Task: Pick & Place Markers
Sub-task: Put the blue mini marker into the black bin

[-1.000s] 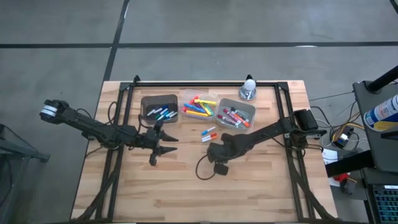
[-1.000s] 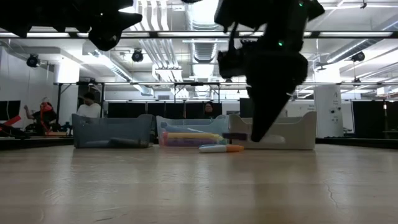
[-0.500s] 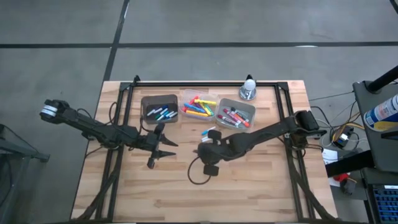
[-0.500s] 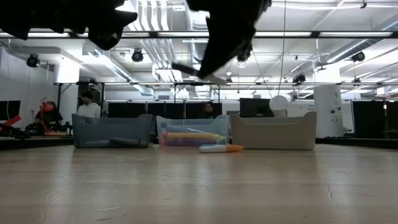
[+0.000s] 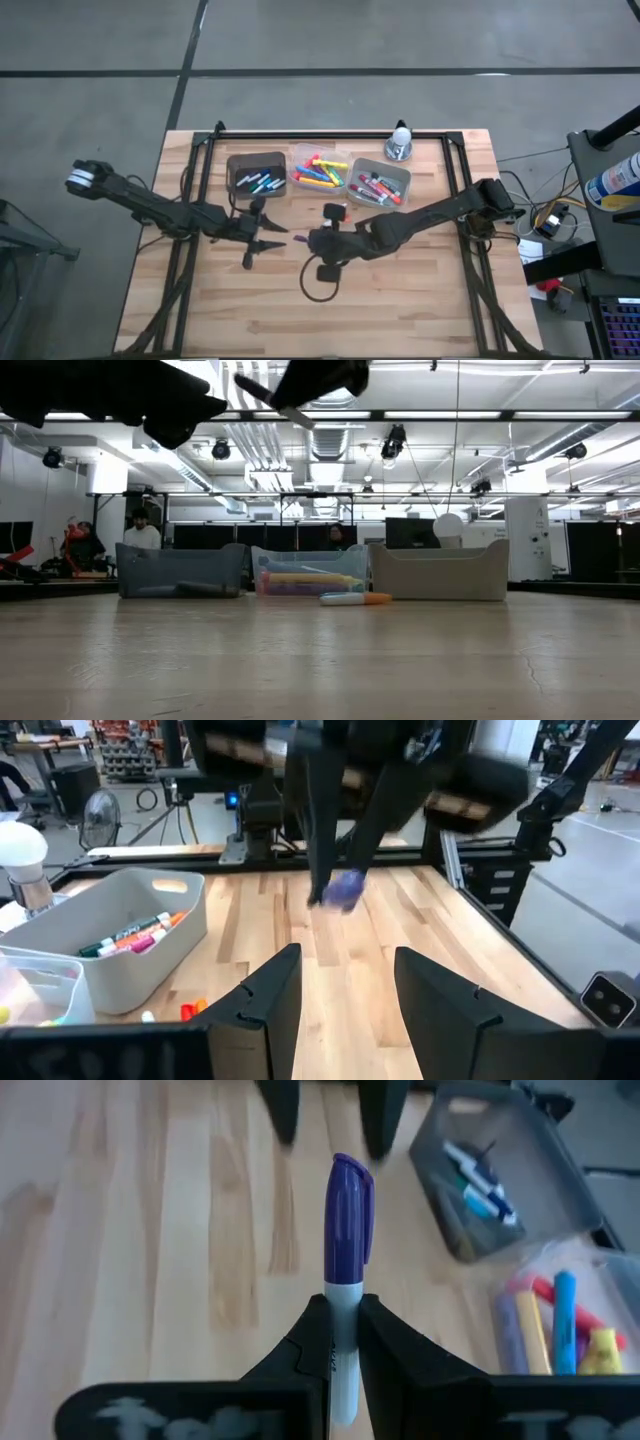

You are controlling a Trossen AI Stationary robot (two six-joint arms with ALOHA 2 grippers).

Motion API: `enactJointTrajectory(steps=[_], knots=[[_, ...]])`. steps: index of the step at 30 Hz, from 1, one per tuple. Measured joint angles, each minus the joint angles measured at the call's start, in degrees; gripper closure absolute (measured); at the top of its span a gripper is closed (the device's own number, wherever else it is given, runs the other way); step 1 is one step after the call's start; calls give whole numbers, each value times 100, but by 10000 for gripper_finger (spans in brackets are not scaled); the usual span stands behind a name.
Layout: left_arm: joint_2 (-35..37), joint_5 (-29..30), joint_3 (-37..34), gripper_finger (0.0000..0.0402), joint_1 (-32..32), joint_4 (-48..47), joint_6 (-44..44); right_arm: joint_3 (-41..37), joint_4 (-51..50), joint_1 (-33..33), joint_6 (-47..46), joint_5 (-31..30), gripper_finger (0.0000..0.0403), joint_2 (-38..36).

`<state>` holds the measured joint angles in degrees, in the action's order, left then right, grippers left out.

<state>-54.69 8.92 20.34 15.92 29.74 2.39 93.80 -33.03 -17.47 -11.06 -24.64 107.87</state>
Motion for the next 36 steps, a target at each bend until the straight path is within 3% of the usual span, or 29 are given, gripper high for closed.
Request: enactJointTrajectory(steps=[17,32,36], knots=[[-573,67,9,246,-7,1274,-114,142,418,83,232,-109,379,-2],[-1109,278,481,247,-9,1234,-85,133,498,138,179,-103,379,-2],[-1082,320,481,263,-9,1223,-79,133,500,141,173,-103,379,-2]])
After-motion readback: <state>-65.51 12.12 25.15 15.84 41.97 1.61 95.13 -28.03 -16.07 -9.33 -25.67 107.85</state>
